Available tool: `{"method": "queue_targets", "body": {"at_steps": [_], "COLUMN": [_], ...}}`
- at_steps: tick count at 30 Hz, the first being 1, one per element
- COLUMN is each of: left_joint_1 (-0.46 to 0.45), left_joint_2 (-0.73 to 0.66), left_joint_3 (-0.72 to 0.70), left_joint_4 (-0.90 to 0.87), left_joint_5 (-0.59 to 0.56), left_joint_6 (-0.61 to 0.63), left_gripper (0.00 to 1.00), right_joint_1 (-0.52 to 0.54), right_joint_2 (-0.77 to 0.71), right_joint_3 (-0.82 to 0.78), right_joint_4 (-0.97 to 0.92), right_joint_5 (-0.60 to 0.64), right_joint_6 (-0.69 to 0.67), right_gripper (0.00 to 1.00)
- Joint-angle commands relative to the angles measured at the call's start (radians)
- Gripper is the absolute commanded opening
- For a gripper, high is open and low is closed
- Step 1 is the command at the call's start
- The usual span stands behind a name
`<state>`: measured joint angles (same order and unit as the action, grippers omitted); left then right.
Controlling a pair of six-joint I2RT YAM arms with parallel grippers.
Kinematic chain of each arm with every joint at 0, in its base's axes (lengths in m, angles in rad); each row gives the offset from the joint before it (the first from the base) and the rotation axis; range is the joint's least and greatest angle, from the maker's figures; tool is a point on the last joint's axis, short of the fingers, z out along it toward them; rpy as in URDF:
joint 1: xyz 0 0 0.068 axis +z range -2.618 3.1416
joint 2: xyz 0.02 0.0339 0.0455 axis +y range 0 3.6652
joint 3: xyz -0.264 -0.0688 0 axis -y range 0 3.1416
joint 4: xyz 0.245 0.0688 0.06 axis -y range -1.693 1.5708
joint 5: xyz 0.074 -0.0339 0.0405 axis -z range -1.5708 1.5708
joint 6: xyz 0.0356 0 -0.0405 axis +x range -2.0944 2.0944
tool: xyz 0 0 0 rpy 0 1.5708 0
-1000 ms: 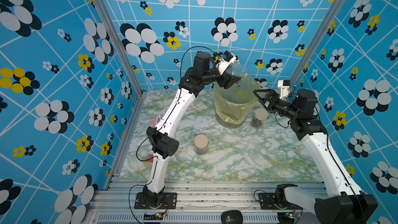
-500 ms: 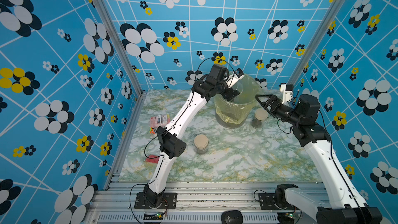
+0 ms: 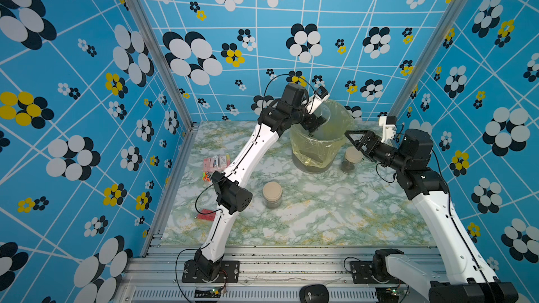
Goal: Empty moldy tea leaves from jars
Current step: Pour the moldy tea leaves from the jar into the trash bin.
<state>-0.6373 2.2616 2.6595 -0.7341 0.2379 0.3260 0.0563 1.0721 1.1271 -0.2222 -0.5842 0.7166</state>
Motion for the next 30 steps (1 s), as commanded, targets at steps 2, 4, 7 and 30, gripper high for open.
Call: {"method": "queue_targets", "body": {"at_steps": [2, 4, 7, 30], "left_joint_1": [0.011, -0.013, 0.025, 0.088], "left_joint_2": [0.013, 0.012, 0.011, 0.021], "left_joint_3": [0.036, 0.037, 0.037, -0.017], "left_joint_4": [0.023, 0.001, 0.034, 0.079], "left_joint_5": [0.069, -0.011, 0.091, 0.192], "left_joint_6": [-0.083, -0.003, -0.128, -0.29], "left_gripper": [0.53, 0.53, 0.52, 0.5], "right_joint_1": [-0.003, -0.003, -0.003, -0.003], "right_joint_2": [-0.006, -0.006, -0.004, -0.004], "right_joint_3": [-0.006, -0.006, -0.007, -0.012], "right_joint_4": [-0.003, -0.004, -0.003, -0.011], "right_joint_5": [0.006, 0.011, 0.008, 0.009], "right_joint_6": [-0.021, -0.022, -0.022, -0.032], "right_gripper": [0.99, 0.99, 0.99, 0.99]}}
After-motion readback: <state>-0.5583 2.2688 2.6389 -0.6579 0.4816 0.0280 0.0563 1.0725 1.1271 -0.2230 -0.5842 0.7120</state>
